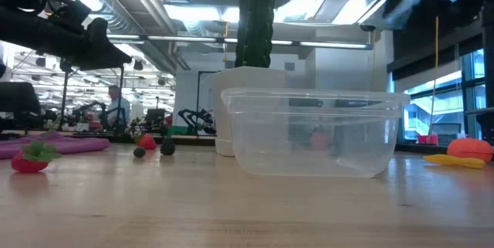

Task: Pick and placing Produce into tupperware
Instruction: Put the orange pumpkin into the transparent bin

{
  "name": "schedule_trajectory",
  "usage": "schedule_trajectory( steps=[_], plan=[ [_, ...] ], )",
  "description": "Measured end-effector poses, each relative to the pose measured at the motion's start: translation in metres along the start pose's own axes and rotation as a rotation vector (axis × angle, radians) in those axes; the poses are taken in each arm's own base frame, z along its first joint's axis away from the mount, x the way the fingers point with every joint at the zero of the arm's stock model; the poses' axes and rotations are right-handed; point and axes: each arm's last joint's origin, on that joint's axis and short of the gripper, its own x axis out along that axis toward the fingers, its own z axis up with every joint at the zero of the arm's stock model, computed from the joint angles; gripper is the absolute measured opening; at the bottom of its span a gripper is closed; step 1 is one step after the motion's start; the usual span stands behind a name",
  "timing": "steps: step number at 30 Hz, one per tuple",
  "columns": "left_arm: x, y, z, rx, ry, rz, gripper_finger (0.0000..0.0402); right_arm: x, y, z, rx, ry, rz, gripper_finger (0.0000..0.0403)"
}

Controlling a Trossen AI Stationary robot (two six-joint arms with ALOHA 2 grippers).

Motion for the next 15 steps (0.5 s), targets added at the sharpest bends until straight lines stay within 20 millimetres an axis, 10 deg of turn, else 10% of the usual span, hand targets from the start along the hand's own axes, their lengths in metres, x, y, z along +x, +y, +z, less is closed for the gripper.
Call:
schedule_trajectory(
  steps=[15],
  plan=[
    [0.0,0.0,0.0,0.0,0.0,0.0,0.0176,0.098,0.004,-0.037,0.015,0.391,-0.267,0.0287]
  ],
)
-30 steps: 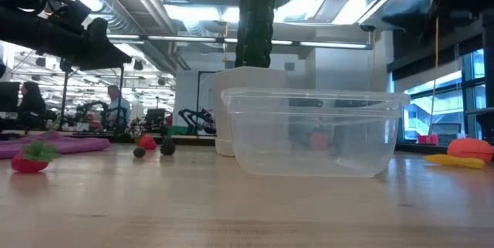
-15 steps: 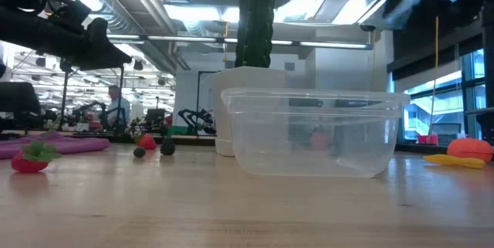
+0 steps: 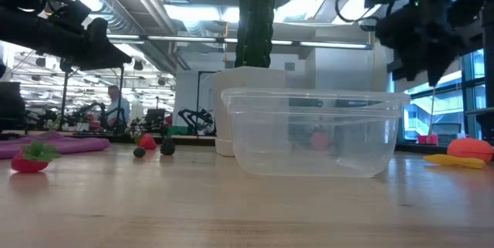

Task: Pick and placing Produce into tupperware
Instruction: Put the orange pumpkin into the transparent bin

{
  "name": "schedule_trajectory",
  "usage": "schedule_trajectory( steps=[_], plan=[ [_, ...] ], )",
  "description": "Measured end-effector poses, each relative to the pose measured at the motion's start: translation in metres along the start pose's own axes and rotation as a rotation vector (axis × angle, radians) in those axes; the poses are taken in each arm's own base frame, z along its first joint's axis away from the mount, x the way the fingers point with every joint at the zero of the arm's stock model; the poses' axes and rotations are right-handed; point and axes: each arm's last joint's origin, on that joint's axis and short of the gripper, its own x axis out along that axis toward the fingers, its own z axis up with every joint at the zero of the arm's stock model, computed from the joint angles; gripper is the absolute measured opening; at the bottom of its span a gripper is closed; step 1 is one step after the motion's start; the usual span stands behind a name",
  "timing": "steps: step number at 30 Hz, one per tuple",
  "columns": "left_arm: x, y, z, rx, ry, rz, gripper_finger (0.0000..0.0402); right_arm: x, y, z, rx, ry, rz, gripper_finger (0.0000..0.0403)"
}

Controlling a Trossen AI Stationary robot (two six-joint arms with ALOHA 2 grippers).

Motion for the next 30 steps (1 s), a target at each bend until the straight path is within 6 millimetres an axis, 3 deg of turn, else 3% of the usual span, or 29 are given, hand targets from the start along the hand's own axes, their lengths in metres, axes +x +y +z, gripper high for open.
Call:
schedule_trajectory(
  steps=[9,14,30],
  plan=[
    [0.0,0.0,0.0,0.0,0.0,0.0,0.0176,0.045,-0.01,-0.025,0.064,0.099,-0.097,0.0288],
    [0.0,0.0,0.0,0.0,0.0,0.0,0.0176,0.064,-0.009,-0.03,0.071,0.084,-0.06,0.0288],
    [0.0,0.0,0.0,0.0,0.0,0.0,0.0176,0.08,-0.014,-0.035,0.11,0.089,-0.068,0.0288]
  ],
)
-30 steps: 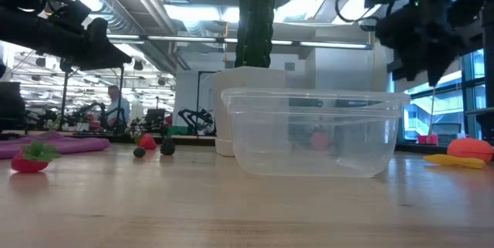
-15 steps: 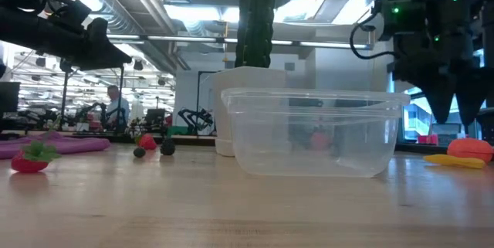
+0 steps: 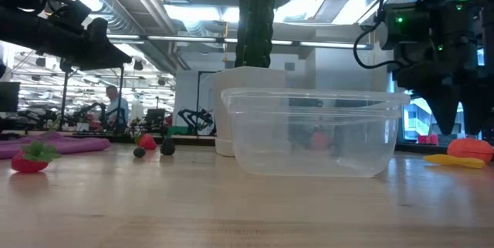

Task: Pick and placing Produce into tupperware
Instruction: Put the orange pumpkin into the transparent bin

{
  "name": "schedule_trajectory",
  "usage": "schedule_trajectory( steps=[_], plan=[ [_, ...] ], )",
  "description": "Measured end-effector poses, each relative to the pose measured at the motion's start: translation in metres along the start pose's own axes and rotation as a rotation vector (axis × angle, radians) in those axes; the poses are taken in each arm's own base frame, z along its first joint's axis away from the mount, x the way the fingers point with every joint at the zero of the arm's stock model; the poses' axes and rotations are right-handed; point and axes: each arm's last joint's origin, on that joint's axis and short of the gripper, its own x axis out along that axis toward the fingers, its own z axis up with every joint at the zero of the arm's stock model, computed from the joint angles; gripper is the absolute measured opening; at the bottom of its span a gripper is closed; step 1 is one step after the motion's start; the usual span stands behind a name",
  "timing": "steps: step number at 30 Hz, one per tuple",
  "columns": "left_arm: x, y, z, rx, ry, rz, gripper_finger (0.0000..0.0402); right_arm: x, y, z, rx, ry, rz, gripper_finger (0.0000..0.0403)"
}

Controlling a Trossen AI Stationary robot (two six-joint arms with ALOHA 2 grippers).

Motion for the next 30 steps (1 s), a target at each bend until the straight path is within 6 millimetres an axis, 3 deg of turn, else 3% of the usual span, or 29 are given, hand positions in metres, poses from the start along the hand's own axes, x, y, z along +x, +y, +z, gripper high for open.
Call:
schedule_trajectory(
  steps=[26,30],
  plan=[
    [0.0,0.0,0.0,0.0,0.0,0.0,0.0176,0.0,-0.0001,-0.0001,-0.003,0.001,-0.001,0.0288],
    [0.0,0.0,0.0,0.0,0.0,0.0,0.0176,0.0,0.001,0.0,-0.003,0.011,0.017,0.0306]
  ],
)
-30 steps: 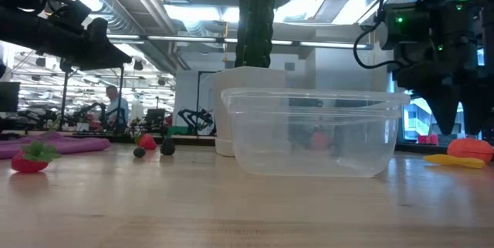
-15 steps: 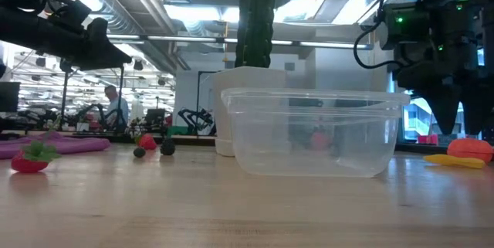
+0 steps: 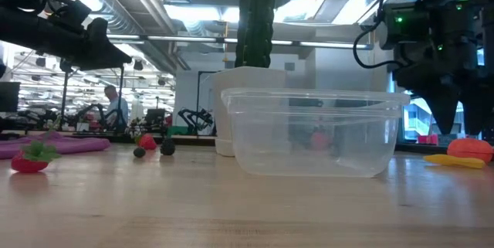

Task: Pick and placing Produce into tupperware
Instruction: Put the orange pumpkin into the transparent bin

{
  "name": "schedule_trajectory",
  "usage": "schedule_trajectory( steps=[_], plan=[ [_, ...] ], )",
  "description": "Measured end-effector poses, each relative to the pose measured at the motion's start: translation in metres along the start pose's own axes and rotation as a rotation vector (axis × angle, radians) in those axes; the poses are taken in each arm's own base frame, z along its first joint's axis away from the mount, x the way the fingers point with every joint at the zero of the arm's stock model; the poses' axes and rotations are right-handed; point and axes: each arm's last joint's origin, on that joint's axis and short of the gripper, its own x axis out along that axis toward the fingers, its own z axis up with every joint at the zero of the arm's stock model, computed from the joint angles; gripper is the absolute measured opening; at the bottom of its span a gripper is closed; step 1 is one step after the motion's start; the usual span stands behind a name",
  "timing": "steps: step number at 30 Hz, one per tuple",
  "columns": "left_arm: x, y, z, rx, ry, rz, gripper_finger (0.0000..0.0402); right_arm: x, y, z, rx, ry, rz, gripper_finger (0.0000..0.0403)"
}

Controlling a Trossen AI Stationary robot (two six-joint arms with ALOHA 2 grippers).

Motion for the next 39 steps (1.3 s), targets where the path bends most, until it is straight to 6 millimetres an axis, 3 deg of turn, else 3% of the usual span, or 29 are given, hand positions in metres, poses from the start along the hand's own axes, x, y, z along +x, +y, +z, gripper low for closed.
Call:
schedule_trajectory(
  steps=[7,11,39],
  plan=[
    [0.0,0.0,-0.0001,0.0,0.0,0.0,0.0176,0.0,0.0027,0.0013,0.021,-0.007,0.031,0.0368],
    [0.0,0.0,0.0,0.0,0.0,0.0,0.0176,-0.0001,0.0034,0.0017,-0.015,-0.015,0.037,0.0385],
    [0.0,0.0,-0.0001,0.0,0.0,0.0,0.0176,-0.0002,0.0036,0.0021,-0.058,-0.024,0.035,0.0387]
  ],
)
